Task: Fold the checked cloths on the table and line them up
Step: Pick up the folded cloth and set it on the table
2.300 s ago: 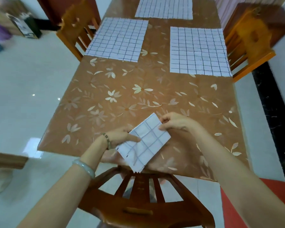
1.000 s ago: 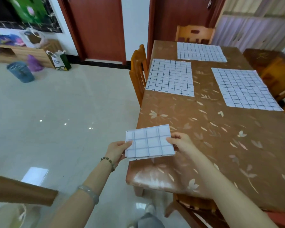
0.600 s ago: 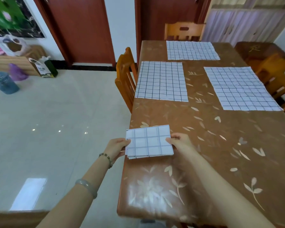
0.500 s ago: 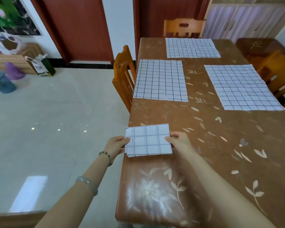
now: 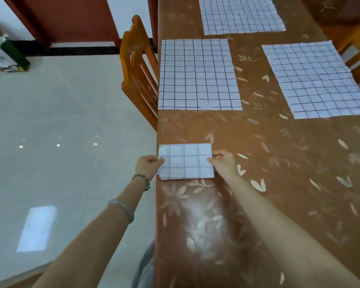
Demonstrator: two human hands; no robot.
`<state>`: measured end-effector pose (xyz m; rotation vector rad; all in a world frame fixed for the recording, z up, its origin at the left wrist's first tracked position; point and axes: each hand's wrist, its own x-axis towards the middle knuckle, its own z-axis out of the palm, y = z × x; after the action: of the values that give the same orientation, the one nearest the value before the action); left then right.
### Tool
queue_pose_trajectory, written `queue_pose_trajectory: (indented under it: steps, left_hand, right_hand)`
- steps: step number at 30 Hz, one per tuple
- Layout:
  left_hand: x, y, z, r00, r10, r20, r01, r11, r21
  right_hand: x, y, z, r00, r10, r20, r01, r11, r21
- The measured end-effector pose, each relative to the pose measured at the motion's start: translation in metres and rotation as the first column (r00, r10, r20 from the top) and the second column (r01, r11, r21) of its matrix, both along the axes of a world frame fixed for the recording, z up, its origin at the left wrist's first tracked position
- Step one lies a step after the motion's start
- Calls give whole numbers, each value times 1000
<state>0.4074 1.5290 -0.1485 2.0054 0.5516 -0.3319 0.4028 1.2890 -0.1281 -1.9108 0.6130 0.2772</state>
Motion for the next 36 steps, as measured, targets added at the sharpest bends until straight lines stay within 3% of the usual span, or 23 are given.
queue_pose_trajectory:
  steps: [7, 15, 19, 21, 23, 25, 27, 30, 36]
  left_hand:
    - [20, -2, -22, 999, -34, -38, 40, 984, 175]
    - [10, -8, -24, 999, 51, 16, -53, 980, 192]
    - [9, -6, -27, 998, -36, 55, 18, 955, 296]
    - [6, -10, -32, 976, -192, 104, 114, 855, 506]
    - [6, -17, -32, 871, -460, 172, 241, 706, 666]
    - [10, -25, -38, 697, -707, 123, 388, 515, 765]
    - [11, -31, -48, 609, -793, 13, 468, 373, 801]
    - [10, -31, -58, 611, -786, -93, 543, 330, 772]
    - [9, -31, -63, 613, -777, -143, 573, 312, 758]
  right_hand:
    - [21, 11, -24, 996, 89, -23, -92, 969, -228]
    - [18, 9, -42, 979, 202, -1, -193, 933, -304]
    - [18, 8, -45, 978, 207, 39, -181, 921, -345]
    - [15, 6, -45, 953, 247, 172, -134, 859, -493]
    - [13, 8, -46, 875, 413, 252, -177, 758, -628]
    - [16, 16, -49, 774, 620, 130, -350, 590, -727]
    - [17, 23, -56, 702, 711, -42, -479, 427, -767]
    - [15, 26, -71, 660, 725, -198, -563, 303, -769]
    - [14, 25, -79, 645, 715, -269, -618, 281, -734]
